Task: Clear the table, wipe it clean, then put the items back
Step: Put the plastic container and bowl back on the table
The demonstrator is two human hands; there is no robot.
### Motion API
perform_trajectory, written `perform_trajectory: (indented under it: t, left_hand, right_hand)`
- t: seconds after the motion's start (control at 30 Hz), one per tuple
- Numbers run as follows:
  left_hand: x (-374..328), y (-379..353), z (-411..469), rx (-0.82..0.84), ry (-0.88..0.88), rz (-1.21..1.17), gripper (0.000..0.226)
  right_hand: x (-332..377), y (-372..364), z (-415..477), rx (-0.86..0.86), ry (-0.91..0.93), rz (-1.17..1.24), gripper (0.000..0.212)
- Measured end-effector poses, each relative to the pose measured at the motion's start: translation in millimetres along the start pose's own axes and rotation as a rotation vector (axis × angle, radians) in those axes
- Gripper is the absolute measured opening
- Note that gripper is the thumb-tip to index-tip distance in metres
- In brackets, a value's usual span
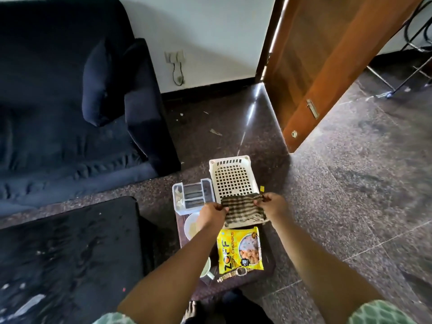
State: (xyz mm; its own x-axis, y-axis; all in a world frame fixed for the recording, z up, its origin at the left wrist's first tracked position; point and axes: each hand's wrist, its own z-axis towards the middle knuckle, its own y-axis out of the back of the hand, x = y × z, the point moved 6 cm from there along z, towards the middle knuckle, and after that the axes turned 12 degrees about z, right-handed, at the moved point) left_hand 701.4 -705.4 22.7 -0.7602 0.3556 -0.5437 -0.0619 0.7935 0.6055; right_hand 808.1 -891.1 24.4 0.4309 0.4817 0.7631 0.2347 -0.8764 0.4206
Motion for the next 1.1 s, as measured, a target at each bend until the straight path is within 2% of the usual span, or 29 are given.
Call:
perform_trajectory:
  t: [0.33,0.47,0.57,0.63,0.7,0.73,0.8,0.9,0.97,1.1]
  left_hand:
    - [-8,-30,36,-0.026,0.146,0.154,0.02]
    - [-8,-26,37,-0.023,0.158,0.186,0.029]
    - [-11,-3,31,-0.169,0.082,0.15,0.034]
    - [-7,27,26,-0.341,0.034,0.169,0.038]
    - [1,55,25,-0.468,-0.061,0.28,0.052]
    - [6,62,30,-0.453,-0.105,0.359,0.065]
    - [21,70,47,-0.295,-0.124,0.546,0.097]
    - [35,67,75,-0.062,-0.149,0.831,0.126]
    - [39,63,88,0.026,-0.181,0.969,0.134]
    - [43,60,101,0.05,-0.202,1.075,0.132]
  right_hand:
    - [-19,-21,69,0.18,0.061,-0.431,0.023]
    - [-14,-23,70,0.199,0.151,-0.713,0.022]
    - [3,-34,55,0.187,0.278,-0.679,0.018]
    - [11,-55,41,0.271,0.349,-0.618,0.014]
    - [12,-84,25,0.415,0.409,-0.572,0.023]
    - [11,-97,18,0.485,0.422,-0.577,0.033]
    - [3,-122,9,0.567,0.403,-0.598,0.043]
    - [-6,-146,6,0.571,0.343,-0.627,0.028]
    - [-10,-156,5,0.553,0.33,-0.681,0.018]
    - [-20,-170,2,0.567,0.343,-0.744,0.026]
